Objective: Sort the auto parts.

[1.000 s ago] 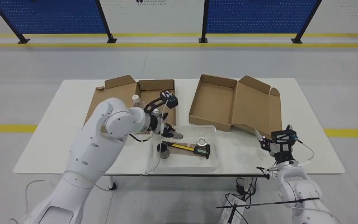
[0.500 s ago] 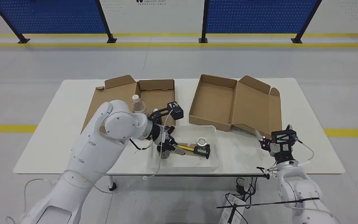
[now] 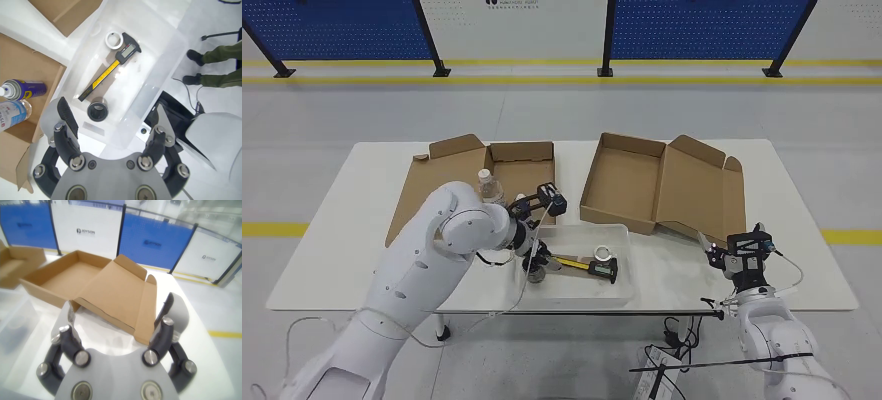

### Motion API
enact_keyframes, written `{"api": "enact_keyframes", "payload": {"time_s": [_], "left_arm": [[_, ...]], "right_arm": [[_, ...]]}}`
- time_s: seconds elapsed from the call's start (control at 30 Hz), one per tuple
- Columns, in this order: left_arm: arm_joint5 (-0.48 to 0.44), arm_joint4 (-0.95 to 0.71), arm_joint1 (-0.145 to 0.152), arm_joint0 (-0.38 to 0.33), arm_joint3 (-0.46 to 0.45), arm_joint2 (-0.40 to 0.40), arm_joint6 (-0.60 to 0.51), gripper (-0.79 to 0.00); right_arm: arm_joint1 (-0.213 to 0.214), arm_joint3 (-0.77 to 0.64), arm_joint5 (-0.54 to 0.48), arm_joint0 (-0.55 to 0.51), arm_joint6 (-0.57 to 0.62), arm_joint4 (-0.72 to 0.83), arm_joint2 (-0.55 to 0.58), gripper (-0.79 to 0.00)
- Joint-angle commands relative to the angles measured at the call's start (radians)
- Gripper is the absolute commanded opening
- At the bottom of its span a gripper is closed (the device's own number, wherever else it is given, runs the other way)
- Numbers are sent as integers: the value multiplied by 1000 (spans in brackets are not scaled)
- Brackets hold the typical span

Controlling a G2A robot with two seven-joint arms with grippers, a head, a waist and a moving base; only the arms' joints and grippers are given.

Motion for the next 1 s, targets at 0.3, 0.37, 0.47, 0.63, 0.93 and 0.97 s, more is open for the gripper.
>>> {"api": "enact_keyframes", "payload": {"time_s": [0.3, 0.37, 0.47, 0.63, 0.93, 0.97], "left_arm": [[-53, 63, 3, -63, 72, 120, 28, -80], [-60, 65, 5, -70, 81, 134, 35, -237], [-65, 62, 7, -76, 90, 147, 39, -302], [-69, 65, 12, -83, 104, 165, 43, -372], [-76, 92, 21, -90, 136, 196, 51, -332], [-77, 99, 22, -92, 137, 201, 51, -332]], "right_arm": [[0, 0, 0, 0, 0, 0, 0, 0], [0, 0, 0, 0, 0, 0, 0, 0], [0, 0, 0, 0, 0, 0, 0, 0], [0, 0, 0, 0, 0, 0, 0, 0], [0, 0, 0, 0, 0, 0, 0, 0], [0, 0, 0, 0, 0, 0, 0, 0]]}}
